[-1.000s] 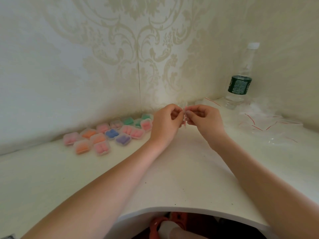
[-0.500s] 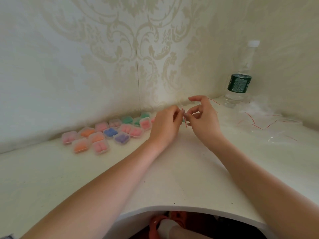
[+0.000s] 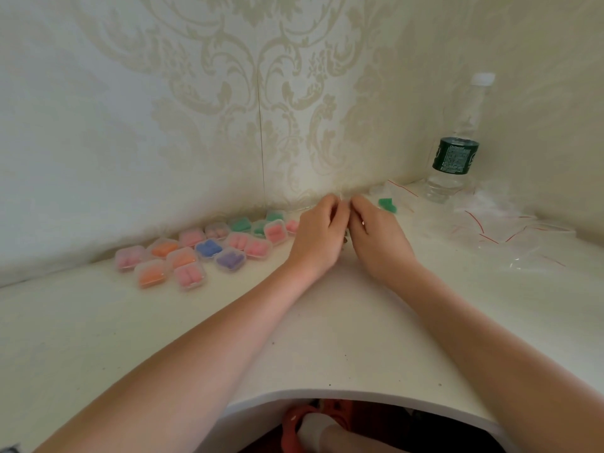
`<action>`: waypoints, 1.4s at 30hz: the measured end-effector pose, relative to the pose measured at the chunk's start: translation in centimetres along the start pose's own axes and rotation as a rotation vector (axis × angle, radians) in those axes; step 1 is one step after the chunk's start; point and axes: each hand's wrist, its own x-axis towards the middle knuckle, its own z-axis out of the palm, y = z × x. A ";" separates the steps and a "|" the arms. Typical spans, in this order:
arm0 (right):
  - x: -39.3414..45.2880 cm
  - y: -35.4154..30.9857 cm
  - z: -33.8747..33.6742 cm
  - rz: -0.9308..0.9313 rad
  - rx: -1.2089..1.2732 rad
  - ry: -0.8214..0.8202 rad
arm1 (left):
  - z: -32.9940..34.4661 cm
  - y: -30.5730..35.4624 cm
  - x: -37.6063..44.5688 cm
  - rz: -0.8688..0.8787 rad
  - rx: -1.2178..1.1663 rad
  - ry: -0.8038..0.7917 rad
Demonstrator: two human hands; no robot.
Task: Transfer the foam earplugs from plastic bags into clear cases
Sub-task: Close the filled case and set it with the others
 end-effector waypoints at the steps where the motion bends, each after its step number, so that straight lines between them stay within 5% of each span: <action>1: -0.1 -0.1 0.0 0.022 0.024 0.004 | 0.0 0.1 0.0 -0.006 -0.010 -0.021; 15: 0.3 -0.1 0.7 0.227 -0.308 0.044 | 0.4 0.1 0.1 0.032 0.482 -0.099; 21: 0.1 0.5 0.7 0.034 0.080 0.056 | 0.3 -0.1 0.2 -0.054 0.155 -0.012; 26: 0.0 0.2 0.7 0.006 0.057 -0.017 | 0.2 0.0 0.0 0.003 0.169 0.011; 30: 0.0 0.2 0.9 0.029 0.038 0.045 | 0.4 0.2 -0.3 0.024 0.224 -0.003; 37: 0.5 -0.3 1.5 0.341 0.506 0.051 | 0.8 0.3 -0.4 0.023 0.217 0.028; 42: 0.4 -0.5 1.4 0.238 0.267 0.074 | 0.6 0.5 -0.5 0.013 0.289 0.047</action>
